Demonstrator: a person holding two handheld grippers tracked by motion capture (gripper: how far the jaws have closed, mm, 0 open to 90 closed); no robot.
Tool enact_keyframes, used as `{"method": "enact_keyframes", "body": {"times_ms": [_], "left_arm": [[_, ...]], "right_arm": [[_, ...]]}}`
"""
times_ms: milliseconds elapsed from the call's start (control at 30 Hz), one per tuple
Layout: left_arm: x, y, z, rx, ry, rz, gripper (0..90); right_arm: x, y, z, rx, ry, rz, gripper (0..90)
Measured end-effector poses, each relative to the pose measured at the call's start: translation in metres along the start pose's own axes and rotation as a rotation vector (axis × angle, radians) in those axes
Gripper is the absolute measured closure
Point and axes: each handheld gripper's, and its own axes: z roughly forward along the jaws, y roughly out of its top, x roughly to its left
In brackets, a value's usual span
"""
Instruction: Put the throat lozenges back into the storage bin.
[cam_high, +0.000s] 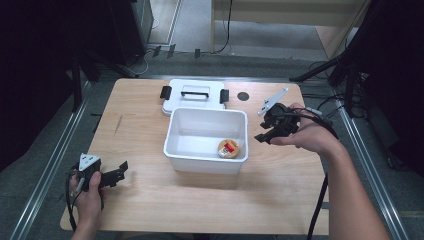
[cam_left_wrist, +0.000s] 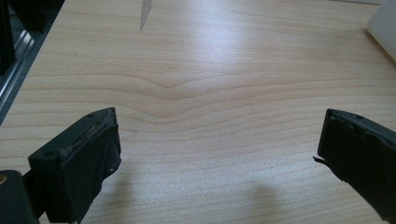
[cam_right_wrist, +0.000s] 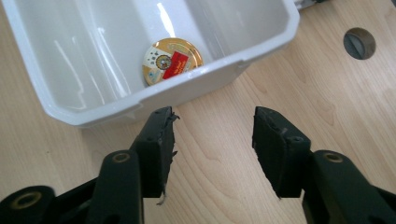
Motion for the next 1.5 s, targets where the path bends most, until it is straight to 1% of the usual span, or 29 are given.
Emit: {"method": "enact_keyframes", "body": {"times_ms": [133, 167, 233, 267, 333, 400, 433, 467, 500, 567, 667, 767, 867, 1000, 1067, 1133, 1200, 1300, 1467, 1500], "left_arm": [[0.0, 0.0, 0.0, -0.001, 0.0, -0.001, 0.0], [0.0, 0.0, 0.0, -0.001, 0.0, -0.001, 0.0], [0.0, 0.0, 0.0, 0.0, 0.0, -0.001, 0.0], [0.0, 0.0, 0.0, 0.001, 0.0, 0.0, 0.0], [0.0, 0.0, 0.0, 0.0, 0.0, -0.002, 0.0], [0.0, 0.0, 0.0, 0.001, 0.0, -0.001, 0.0], [0.0, 0.0, 0.0, 0.0, 0.001, -0.001, 0.0], [0.0, 0.0, 0.0, -0.001, 0.001, -0.002, 0.0], [0.0, 0.0, 0.0, 0.0, 0.001, -0.002, 0.0], [0.0, 0.0, 0.0, -0.001, 0.001, -0.002, 0.0], [0.0, 0.0, 0.0, -0.001, 0.0, -0.003, 0.0], [0.0, 0.0, 0.0, -0.001, 0.0, -0.002, 0.0], [0.0, 0.0, 0.0, 0.0, 0.001, -0.002, 0.0], [0.0, 0.0, 0.0, 0.0, 0.003, 0.0, 0.0], [0.0, 0.0, 0.0, 0.001, 0.003, 0.002, 0.0], [0.0, 0.0, 0.0, 0.0, 0.004, 0.002, 0.0], [0.0, 0.0, -0.001, -0.002, 0.005, 0.003, 0.0], [0.0, 0.0, -0.001, -0.004, 0.006, 0.004, 0.0], [-0.001, 0.0, -0.001, -0.001, 0.01, 0.015, 0.0], [-0.001, 0.0, -0.001, -0.001, 0.011, 0.016, 0.0]], "right_arm": [[-0.001, -0.014, 0.001, -0.044, -0.013, 0.055, 44.1], [-0.002, -0.019, 0.002, -0.063, -0.013, 0.071, 43.2], [-0.001, -0.026, 0.003, -0.09, -0.023, 0.088, 42.1], [0.0, -0.03, 0.004, -0.101, -0.035, 0.093, 41.1], [0.001, -0.037, 0.005, -0.131, -0.06, 0.123, 40.7], [0.002, -0.043, 0.008, -0.16, -0.086, 0.142, 39.6], [0.004, -0.048, 0.01, -0.177, -0.105, 0.162, 39.0], [0.005, -0.051, 0.011, -0.19, -0.118, 0.174, 37.1], [0.006, -0.057, 0.014, -0.212, -0.141, 0.192, 34.7], [0.008, -0.068, 0.018, -0.249, -0.17, 0.233, 31.2], [0.012, -0.081, 0.025, -0.281, -0.187, 0.283, 26.4], [0.016, -0.099, 0.032, -0.323, -0.216, 0.333, 20.3], [0.019, -0.112, 0.035, -0.359, -0.24, 0.384, 18.2], [0.026, -0.134, 0.043, -0.411, -0.297, 0.439, 15.7], [0.028, -0.141, 0.046, -0.422, -0.307, 0.459, 13.8], [0.032, -0.151, 0.051, -0.441, -0.337, 0.496, 13.2], [0.034, -0.16, 0.054, -0.467, -0.37, 0.521, 13.2], [0.038, -0.174, 0.057, -0.497, -0.406, 0.567, 13.2], [0.043, -0.197, 0.065, -0.51, -0.432, 0.607, 13.2], [0.043, -0.201, 0.067, -0.51, -0.429, 0.617, 13.2]]}}
